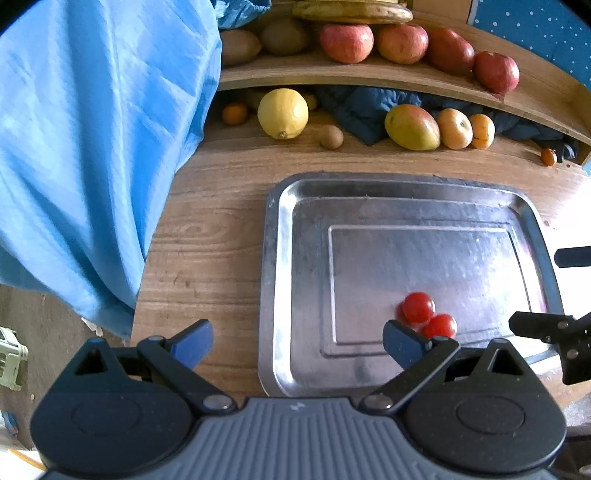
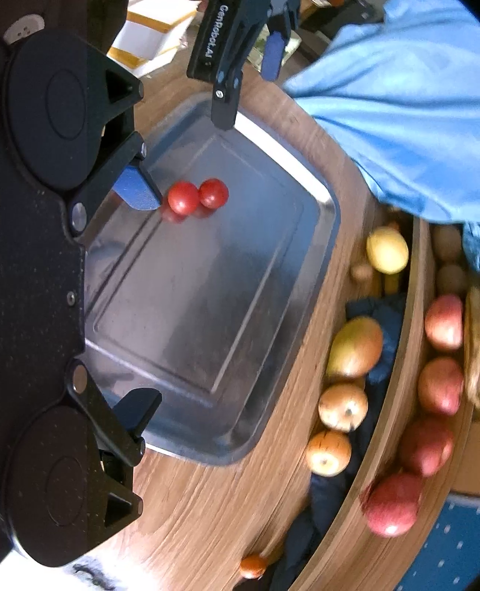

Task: Organize fruits
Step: 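Withdraw both open grippers from the tray toward the shelf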

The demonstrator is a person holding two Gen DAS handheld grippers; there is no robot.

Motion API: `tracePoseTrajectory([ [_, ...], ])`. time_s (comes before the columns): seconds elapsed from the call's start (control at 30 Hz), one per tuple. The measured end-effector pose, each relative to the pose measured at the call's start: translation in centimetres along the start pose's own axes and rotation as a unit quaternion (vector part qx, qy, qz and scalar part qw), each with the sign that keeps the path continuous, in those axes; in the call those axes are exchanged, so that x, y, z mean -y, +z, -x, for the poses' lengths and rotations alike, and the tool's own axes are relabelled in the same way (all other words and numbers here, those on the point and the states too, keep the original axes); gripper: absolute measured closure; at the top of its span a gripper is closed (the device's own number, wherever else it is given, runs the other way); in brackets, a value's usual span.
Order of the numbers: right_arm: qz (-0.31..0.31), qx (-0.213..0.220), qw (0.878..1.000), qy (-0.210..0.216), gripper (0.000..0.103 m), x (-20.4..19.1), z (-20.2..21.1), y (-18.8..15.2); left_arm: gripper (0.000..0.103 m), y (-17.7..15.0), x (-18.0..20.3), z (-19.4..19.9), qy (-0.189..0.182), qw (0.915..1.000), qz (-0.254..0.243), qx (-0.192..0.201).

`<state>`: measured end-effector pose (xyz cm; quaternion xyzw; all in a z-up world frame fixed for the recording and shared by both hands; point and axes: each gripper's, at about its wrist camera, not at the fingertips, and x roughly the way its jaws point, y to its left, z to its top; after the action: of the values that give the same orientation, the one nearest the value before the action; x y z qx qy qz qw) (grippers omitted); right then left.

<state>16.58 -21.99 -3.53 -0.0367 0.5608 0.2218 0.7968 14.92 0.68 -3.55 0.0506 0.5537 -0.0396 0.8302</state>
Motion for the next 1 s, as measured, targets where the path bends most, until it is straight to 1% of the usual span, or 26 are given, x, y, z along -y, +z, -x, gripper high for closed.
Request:
tracePoseTrajectory([
  [0.33,-0.012,0.009,1.0,-0.016,0.001,-0.5,-0.6,1.2,0.001,1.8,-1.3,-0.8,0.006,0.9999,-0.002,0.014],
  [0.5,-0.01,0.024,0.999,-0.022,0.001,-1.2,-0.7,2.0,0.001,2.9,-2.3,-1.4,0.01,0.9998,0.003,0.019],
  [0.53,0.002,0.031,0.999,-0.028,0.001,-1.3,-0.7,2.2,0.001,3.2,-2.6,-1.5,0.01,0.9997,0.003,0.021],
  [0.63,0.01,0.039,0.999,-0.037,0.001,-1.6,-0.9,2.8,0.001,3.9,-3.3,-1.9,0.01,0.9997,0.006,0.023],
  [0.83,0.013,0.053,0.998,-0.04,0.001,-2.7,-1.7,3.9,0.001,5.6,-4.4,-3.1,0.011,0.9994,0.014,0.029],
  [1.0,0.027,0.064,0.997,-0.039,0.001,-4.0,-2.5,5.4,0.001,7.5,-4.6,-4.1,0.002,0.9993,0.011,0.036],
])
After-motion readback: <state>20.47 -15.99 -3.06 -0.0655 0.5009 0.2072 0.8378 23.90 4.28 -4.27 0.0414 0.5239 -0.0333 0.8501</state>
